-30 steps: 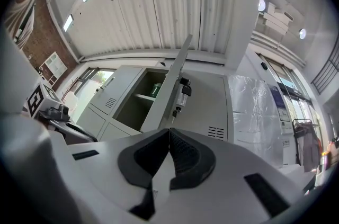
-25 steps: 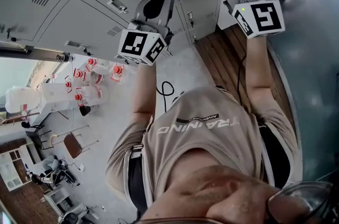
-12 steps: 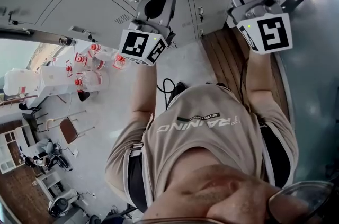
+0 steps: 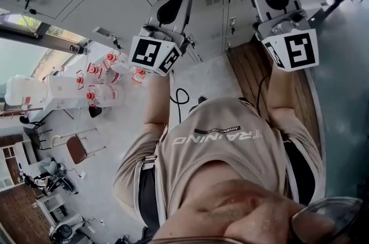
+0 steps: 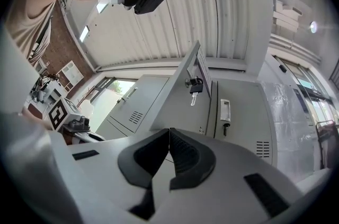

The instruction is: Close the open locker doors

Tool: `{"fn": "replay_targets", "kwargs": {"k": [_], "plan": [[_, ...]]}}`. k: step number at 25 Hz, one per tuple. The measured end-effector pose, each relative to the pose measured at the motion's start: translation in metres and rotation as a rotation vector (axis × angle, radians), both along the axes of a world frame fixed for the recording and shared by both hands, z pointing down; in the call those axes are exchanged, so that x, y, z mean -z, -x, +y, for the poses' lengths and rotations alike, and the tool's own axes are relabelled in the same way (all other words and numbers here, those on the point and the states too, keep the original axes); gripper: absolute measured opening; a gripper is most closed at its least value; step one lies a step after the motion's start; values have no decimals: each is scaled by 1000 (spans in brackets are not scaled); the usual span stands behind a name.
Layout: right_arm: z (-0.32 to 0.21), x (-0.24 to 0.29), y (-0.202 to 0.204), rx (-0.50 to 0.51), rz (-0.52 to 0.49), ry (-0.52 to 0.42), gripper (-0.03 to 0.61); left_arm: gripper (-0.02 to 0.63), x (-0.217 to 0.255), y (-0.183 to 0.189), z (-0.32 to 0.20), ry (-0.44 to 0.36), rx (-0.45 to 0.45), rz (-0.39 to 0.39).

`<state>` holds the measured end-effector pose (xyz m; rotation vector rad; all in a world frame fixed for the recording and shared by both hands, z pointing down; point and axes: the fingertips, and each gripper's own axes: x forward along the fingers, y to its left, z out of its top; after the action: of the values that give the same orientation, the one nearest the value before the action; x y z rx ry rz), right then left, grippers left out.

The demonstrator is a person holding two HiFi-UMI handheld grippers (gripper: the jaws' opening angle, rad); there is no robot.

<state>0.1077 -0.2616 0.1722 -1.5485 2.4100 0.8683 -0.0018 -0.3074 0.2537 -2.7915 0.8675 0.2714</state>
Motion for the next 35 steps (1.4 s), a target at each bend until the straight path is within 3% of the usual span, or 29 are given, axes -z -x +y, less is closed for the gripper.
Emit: {"fn": "replay_targets", "kwargs": {"k": [14,18,35], "plan": [[-24,3,82,-7,-77,-8,12,-2,-2,89,-21,-12,28,-30],[-34,6,97,6,-63,-5,12,-2,0,94,-28,-2,26,-29],[-97,8,139,103,14,27,12,-2,6,111,-66,1,164,-34]]}}
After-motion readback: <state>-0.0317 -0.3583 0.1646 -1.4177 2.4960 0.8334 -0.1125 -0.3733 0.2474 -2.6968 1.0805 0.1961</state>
